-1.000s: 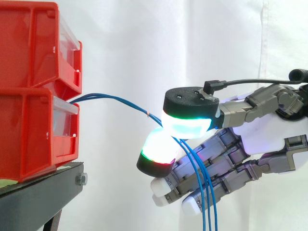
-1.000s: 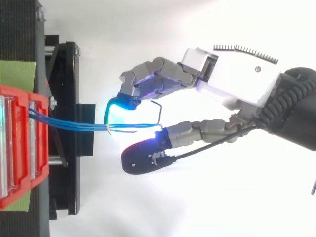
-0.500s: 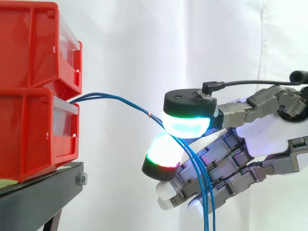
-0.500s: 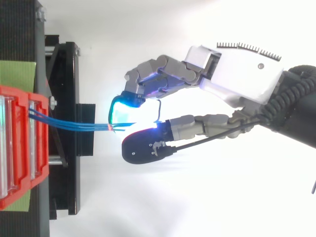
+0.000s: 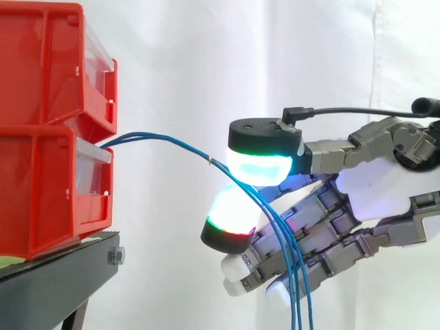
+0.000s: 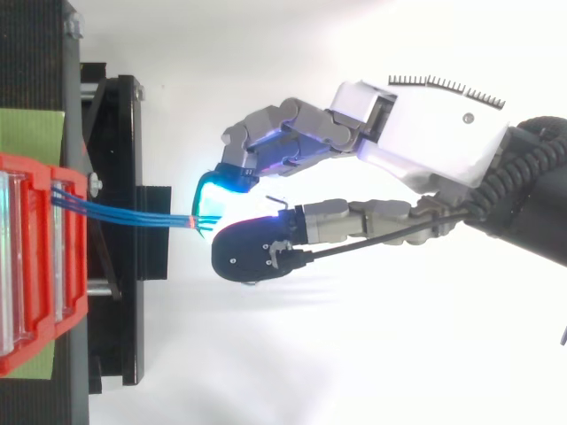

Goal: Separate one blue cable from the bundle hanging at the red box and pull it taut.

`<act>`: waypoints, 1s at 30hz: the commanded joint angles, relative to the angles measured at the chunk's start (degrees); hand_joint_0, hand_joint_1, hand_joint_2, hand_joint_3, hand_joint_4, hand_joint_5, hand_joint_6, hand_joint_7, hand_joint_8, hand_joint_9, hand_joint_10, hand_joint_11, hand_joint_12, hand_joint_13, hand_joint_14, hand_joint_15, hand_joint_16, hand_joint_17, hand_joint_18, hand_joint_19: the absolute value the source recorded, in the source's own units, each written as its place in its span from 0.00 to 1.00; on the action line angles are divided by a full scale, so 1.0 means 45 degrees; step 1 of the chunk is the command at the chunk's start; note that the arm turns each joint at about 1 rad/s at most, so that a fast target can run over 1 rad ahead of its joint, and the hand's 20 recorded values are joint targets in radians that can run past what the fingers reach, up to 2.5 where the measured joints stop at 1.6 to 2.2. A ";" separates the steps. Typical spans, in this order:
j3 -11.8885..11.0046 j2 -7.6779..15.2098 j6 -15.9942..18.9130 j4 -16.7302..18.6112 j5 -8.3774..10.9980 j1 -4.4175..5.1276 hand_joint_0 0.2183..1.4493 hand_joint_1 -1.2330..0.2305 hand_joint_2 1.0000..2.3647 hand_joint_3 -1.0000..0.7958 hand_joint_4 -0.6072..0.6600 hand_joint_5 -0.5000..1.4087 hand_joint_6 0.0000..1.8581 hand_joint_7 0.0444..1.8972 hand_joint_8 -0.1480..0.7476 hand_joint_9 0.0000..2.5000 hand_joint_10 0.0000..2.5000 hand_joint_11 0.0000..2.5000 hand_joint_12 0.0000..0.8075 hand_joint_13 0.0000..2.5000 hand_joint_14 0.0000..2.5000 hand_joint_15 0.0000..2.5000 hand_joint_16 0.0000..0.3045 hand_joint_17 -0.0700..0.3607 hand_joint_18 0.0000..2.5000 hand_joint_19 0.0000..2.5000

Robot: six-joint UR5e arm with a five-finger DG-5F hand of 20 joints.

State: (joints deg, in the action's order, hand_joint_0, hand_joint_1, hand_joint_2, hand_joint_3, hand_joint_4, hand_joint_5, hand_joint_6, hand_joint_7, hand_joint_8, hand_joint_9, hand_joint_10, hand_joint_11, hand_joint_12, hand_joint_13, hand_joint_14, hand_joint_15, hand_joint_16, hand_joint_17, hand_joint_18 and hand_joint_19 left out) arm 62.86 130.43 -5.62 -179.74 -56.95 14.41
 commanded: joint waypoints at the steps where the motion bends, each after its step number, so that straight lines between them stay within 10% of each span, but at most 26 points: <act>1: -0.0025 0.0000 0.0039 0.0000 0.0000 0.0002 0.36 0.45 0.01 0.35 0.61 0.14 0.47 0.49 0.48 0.25 0.01 0.18 0.27 0.13 0.00 0.02 0.10 0.32 0.18 0.14; 19: -0.0025 -0.0097 0.0352 -0.0117 0.0000 -0.0037 0.50 0.27 0.00 0.28 0.56 0.14 0.48 0.48 0.46 0.26 0.01 0.19 0.27 0.17 0.00 0.03 0.11 0.33 0.21 0.15; 30: -0.0025 -0.0195 0.0566 -0.0351 0.0000 -0.0057 0.27 0.28 0.00 0.28 0.61 0.14 0.47 0.47 0.48 0.26 0.01 0.20 0.29 0.17 0.00 0.04 0.11 0.34 0.23 0.15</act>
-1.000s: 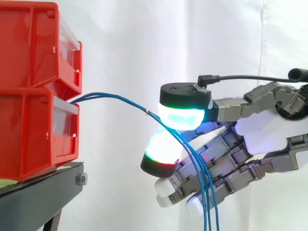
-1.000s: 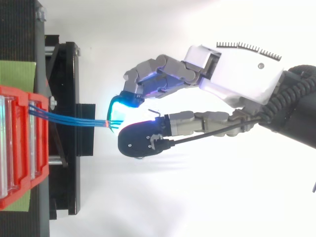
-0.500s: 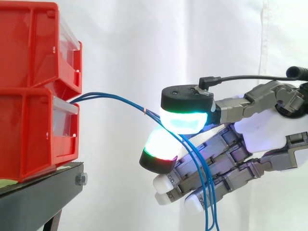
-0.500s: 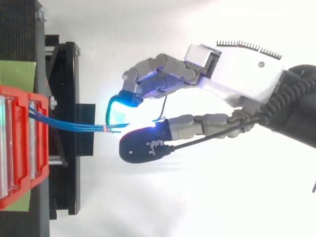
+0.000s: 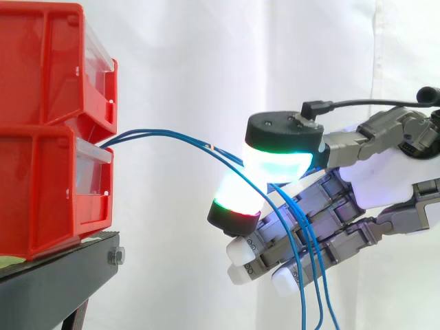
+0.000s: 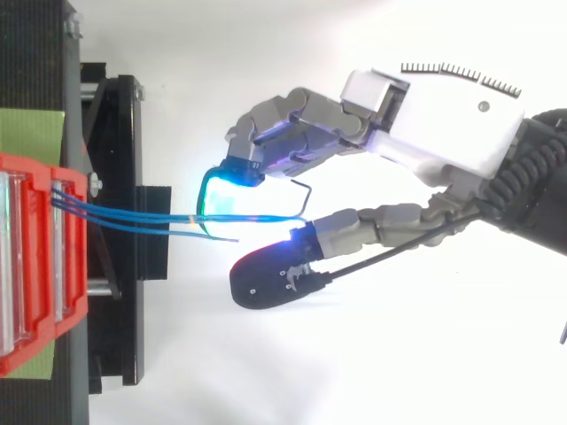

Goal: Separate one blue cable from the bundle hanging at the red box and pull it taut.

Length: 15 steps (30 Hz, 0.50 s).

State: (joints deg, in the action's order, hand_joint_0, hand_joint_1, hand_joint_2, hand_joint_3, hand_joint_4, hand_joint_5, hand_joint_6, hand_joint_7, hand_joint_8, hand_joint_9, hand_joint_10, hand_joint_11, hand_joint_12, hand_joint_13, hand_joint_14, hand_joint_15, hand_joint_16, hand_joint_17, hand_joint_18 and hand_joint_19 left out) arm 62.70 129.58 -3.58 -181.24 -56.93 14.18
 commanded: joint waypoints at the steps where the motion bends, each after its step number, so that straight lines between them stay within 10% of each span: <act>1: -0.0007 -0.0007 0.0132 -0.0018 -0.0004 -0.0006 0.27 0.29 0.00 0.28 0.62 0.14 0.47 0.47 0.48 0.26 0.01 0.20 0.29 0.17 0.00 0.04 0.11 0.34 0.23 0.15; 15: -0.0202 -0.0007 0.0171 -0.0272 -0.0004 -0.0045 0.36 0.45 0.00 0.32 0.60 0.14 0.47 0.49 0.48 0.26 0.01 0.19 0.27 0.15 0.00 0.03 0.10 0.32 0.21 0.16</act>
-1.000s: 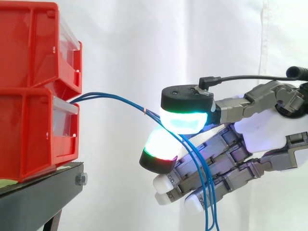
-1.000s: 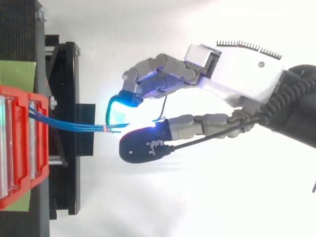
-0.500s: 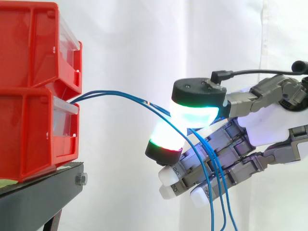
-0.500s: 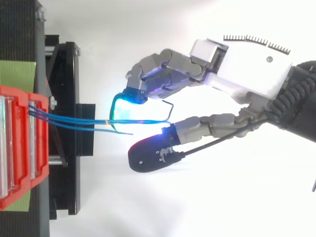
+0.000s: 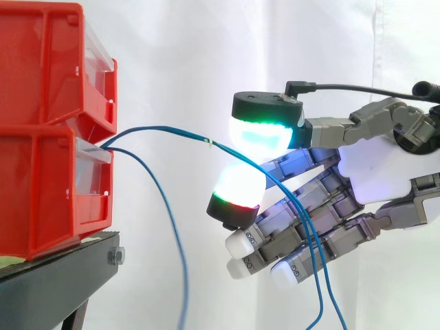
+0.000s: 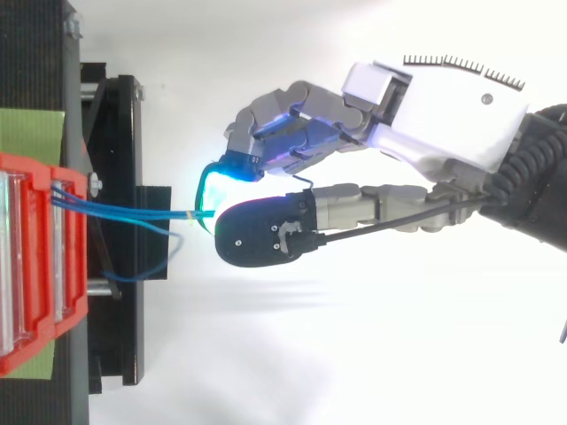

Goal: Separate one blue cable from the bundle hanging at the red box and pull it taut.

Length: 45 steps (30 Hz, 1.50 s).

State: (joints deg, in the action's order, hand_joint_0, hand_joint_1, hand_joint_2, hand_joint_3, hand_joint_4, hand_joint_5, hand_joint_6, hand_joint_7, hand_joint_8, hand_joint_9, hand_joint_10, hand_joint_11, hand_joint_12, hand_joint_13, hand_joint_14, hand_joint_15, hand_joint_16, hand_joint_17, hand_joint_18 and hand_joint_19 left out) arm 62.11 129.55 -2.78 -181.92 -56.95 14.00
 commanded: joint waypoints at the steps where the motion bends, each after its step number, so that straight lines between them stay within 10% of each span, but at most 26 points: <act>1: -0.0052 0.0000 -0.0007 -0.0121 0.0000 -0.0005 0.36 0.44 0.01 0.32 0.59 0.14 0.47 0.49 0.48 0.26 0.01 0.19 0.27 0.15 0.00 0.03 0.10 0.33 0.21 0.16; 45: -0.0052 0.0000 0.0032 -0.0141 0.0059 -0.0005 0.37 0.39 0.00 0.29 0.60 0.14 0.47 0.47 0.49 0.37 0.01 0.47 0.26 0.24 0.00 0.14 0.10 0.33 0.24 0.18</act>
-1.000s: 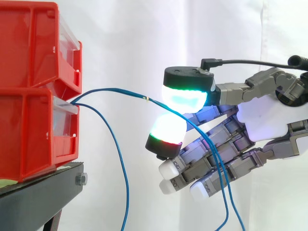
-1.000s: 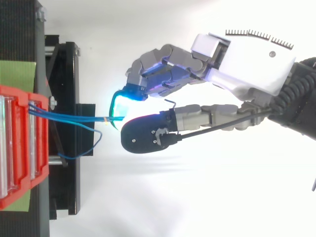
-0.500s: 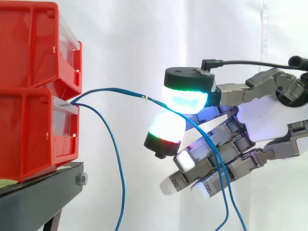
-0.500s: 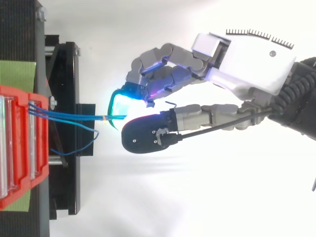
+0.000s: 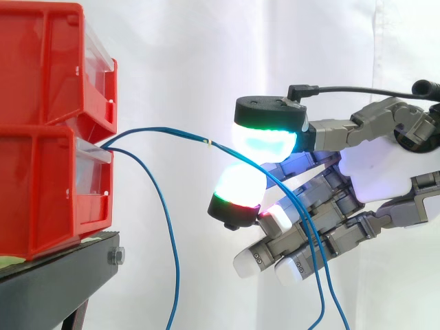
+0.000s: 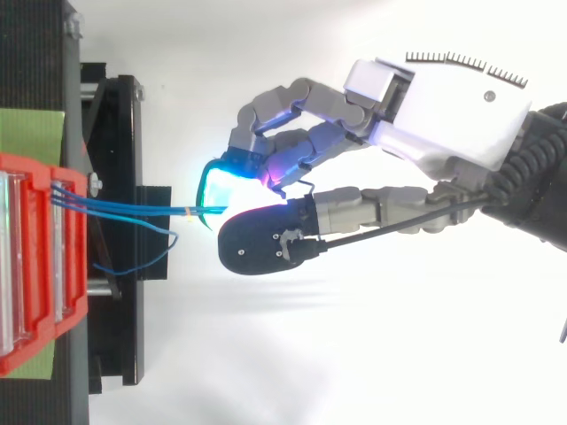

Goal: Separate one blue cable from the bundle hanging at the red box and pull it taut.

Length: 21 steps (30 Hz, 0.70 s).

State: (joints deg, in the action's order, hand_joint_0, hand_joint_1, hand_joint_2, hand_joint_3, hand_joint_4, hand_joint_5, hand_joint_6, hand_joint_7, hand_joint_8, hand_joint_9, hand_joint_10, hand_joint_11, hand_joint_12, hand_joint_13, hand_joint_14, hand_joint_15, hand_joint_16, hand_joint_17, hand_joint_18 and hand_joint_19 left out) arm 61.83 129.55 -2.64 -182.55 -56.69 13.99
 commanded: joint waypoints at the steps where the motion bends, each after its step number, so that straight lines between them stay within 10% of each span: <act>1: 0.0010 0.0000 0.0000 0.0000 0.0000 -0.0004 0.37 0.39 0.00 0.29 0.59 0.14 0.47 0.47 0.49 0.37 0.01 0.47 0.26 0.24 0.00 0.14 0.10 0.33 0.24 0.18; 21: -0.0205 0.0000 0.0957 -0.0566 -0.0254 -0.0004 0.46 0.29 0.00 0.28 0.58 0.14 0.47 0.46 0.47 0.36 0.01 0.50 0.28 0.24 0.01 0.14 0.11 0.33 0.23 0.17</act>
State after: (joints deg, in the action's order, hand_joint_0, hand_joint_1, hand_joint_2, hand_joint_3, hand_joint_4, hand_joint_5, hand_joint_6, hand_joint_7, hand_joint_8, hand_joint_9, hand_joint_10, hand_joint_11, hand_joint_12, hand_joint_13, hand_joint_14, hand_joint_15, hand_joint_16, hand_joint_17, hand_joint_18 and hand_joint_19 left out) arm 61.12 129.55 0.71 -184.12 -57.67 13.98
